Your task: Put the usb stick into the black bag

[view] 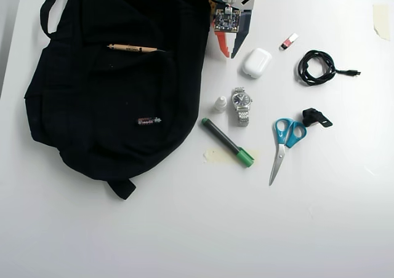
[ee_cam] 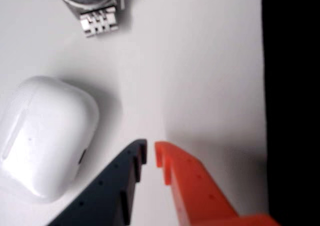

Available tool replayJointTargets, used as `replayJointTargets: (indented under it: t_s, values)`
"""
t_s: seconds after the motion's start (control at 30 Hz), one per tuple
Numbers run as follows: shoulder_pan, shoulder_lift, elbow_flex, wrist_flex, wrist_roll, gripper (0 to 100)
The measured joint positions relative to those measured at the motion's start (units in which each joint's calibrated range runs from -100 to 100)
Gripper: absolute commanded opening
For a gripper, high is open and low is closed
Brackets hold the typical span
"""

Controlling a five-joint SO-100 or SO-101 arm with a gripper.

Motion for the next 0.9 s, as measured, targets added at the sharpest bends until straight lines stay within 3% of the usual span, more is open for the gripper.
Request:
replayJointTargets:
  t_s: [0.57, 0.9]
  values:
    - [0.0, 0.0, -1.5, -0.7, -0.2, 2]
    - [-0.7, 0.0, -4.3, -19.1, -0.1, 2]
